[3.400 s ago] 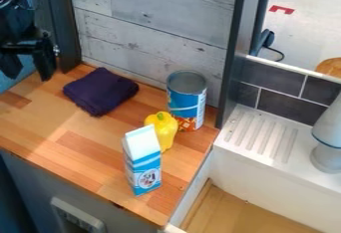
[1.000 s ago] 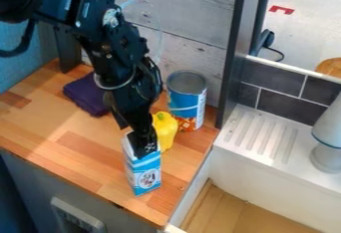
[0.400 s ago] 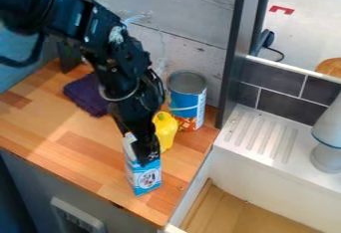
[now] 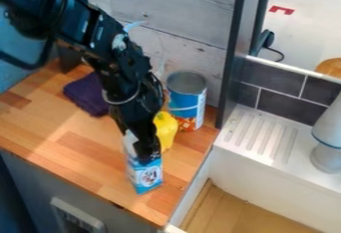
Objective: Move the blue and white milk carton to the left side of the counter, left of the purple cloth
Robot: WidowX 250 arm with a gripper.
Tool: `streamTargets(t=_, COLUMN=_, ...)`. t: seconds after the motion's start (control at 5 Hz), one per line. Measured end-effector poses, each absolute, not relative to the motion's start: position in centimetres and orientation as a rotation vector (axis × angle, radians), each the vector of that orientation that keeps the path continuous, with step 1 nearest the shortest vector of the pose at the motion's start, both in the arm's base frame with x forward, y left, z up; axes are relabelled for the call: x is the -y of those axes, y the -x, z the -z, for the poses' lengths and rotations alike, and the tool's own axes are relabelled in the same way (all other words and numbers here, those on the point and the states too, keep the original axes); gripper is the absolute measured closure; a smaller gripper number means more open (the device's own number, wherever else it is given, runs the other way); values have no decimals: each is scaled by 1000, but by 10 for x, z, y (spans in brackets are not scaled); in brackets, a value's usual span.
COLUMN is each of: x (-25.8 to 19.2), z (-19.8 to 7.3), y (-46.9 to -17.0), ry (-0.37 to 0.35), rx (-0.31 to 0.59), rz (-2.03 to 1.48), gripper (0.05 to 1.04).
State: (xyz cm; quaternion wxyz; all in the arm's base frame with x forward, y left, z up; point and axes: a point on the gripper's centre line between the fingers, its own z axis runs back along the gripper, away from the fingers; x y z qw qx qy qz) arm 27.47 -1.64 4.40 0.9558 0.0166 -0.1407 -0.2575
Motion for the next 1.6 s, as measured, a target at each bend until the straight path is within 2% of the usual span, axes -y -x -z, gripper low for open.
streamTargets(t=0.2, x=17, z=-44, y=-275, ry=-28, rx=292, rz=515, gripper=252)
streamTargets(t=0.4, x=11, z=-48, y=-267, ry=12, rx=291, rz=482, gripper=252)
streamTargets(t=0.6, x=2, z=-82, y=-261, ry=105, rx=378, rz=473, gripper=252)
streamTargets(t=0.8, x=-23, z=-114, y=-255, ry=136, rx=476, rz=368, gripper=252)
streamTargets(t=1.0, x=-61, z=-129, y=-257, ry=118, rx=538, rz=239, gripper=252)
streamTargets(t=1.6, x=-151, z=-83, y=-277, ry=-4, rx=404, rz=-43, gripper=252)
